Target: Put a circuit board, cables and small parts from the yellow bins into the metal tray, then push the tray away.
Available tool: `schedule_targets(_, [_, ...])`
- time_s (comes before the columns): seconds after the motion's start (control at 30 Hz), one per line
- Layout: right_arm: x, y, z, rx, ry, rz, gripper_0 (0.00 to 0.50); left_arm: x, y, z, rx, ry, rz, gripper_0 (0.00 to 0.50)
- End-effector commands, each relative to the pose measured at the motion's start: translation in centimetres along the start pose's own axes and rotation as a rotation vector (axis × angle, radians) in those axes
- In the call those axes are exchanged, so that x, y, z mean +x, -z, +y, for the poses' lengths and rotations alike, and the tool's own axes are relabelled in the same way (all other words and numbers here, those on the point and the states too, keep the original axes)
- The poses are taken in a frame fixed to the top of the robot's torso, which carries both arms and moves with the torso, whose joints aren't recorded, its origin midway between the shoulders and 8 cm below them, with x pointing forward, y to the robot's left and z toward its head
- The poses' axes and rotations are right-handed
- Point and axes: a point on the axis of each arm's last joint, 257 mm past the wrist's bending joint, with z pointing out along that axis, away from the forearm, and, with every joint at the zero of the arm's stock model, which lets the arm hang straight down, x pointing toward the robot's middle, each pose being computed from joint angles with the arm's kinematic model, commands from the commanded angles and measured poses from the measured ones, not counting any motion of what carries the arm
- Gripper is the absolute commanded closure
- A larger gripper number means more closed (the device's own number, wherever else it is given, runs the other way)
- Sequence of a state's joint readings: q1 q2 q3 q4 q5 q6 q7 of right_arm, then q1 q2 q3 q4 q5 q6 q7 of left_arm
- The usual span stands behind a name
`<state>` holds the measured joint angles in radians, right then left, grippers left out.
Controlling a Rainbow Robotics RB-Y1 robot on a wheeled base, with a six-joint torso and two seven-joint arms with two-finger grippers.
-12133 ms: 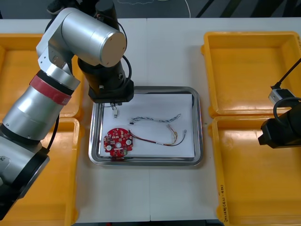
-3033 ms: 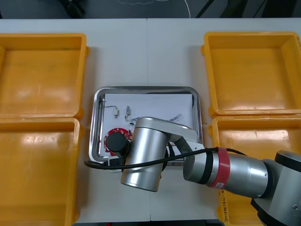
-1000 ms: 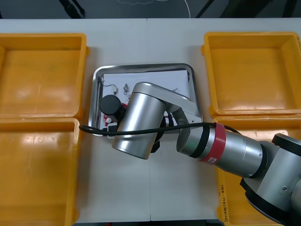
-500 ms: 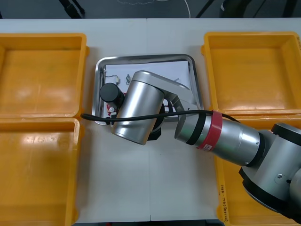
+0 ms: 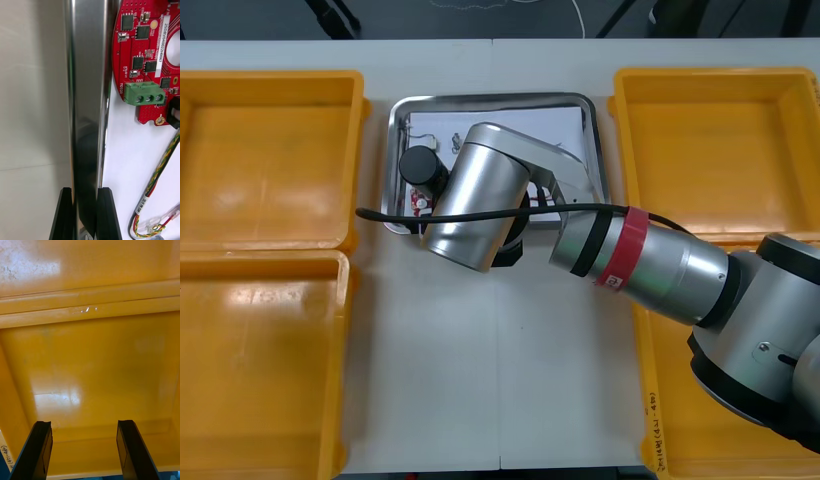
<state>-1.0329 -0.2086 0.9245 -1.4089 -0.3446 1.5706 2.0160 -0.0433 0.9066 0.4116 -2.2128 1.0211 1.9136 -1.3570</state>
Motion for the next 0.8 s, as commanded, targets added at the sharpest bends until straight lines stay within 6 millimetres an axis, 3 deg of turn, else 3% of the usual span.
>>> schedule_targets(0.03, [-2.2, 2.3, -4.2, 0.079, 0.023, -0.054, 0.5, 0.2, 1.2, 1.2, -0.049, -0.096, 0.001, 0.0])
schedule_targets(0.8, [-1.9, 1.3, -10.3, 0.225, 0.002, -0.095, 0.5, 0.2, 1.2, 1.2, -0.049, -0.096, 0.001, 0.0])
